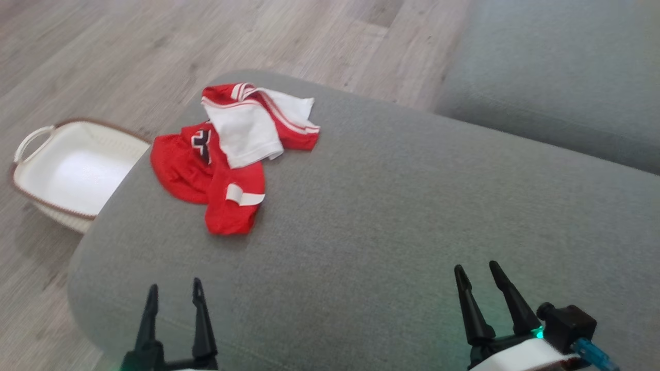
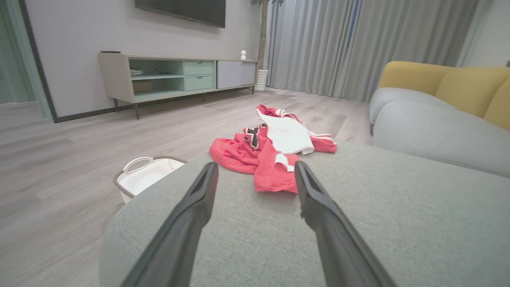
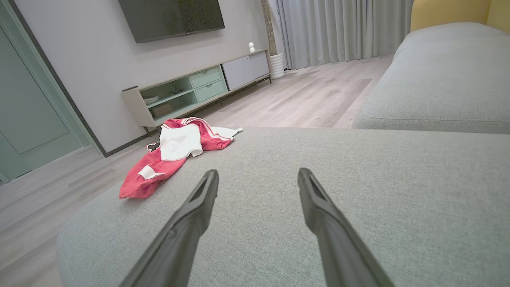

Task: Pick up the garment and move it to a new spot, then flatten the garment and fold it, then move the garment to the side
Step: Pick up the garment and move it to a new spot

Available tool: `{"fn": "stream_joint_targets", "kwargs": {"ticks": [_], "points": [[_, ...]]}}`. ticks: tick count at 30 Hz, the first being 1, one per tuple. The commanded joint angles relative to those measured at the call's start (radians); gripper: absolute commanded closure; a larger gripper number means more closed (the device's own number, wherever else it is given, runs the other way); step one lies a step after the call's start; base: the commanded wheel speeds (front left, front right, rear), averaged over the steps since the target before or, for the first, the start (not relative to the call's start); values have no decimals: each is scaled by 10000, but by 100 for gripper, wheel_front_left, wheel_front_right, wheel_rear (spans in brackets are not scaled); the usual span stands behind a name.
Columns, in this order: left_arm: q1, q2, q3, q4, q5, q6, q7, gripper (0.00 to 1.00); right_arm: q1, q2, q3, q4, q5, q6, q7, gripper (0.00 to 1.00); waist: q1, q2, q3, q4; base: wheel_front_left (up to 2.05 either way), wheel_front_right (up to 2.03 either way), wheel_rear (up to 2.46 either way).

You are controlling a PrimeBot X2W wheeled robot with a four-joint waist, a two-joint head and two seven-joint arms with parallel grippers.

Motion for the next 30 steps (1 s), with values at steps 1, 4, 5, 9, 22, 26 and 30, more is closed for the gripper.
{"fn": "stream_joint_targets", "kwargs": {"ticks": [1,4,5,9,22,26,30], "points": [[-687,-46,423,-368,83,54,-95,0,-325,-233,192,-275,21,-7,-137,0,-2,0,239,222,0,0,0],[-1012,4,537,-354,245,-63,-95,0,-266,-325,86,-317,6,-7,-137,0,-2,0,397,353,0,0,0],[-1272,77,590,-323,324,-155,-95,0,-211,-381,39,-344,-20,-7,-137,0,-2,0,479,417,0,0,0],[-2865,476,949,-347,508,-506,-95,0,-313,-823,85,-607,-220,-7,-137,0,-2,0,1495,232,0,0,0],[-10598,1624,1614,4345,-235,-1870,1265,0,-2034,-3296,432,-1748,-376,-7,-15,0,-2,0,4924,-873,0,0,0],[-11985,1753,1984,6413,-619,-1706,1720,0,-2362,-3852,431,-2328,-300,-7,286,0,-2,0,5591,-1250,0,0,0],[-12688,1958,2060,8218,-672,-1494,1985,0,-2476,-4175,323,-2893,-243,-7,534,0,-2,0,6109,-1585,0,0,0]]}}
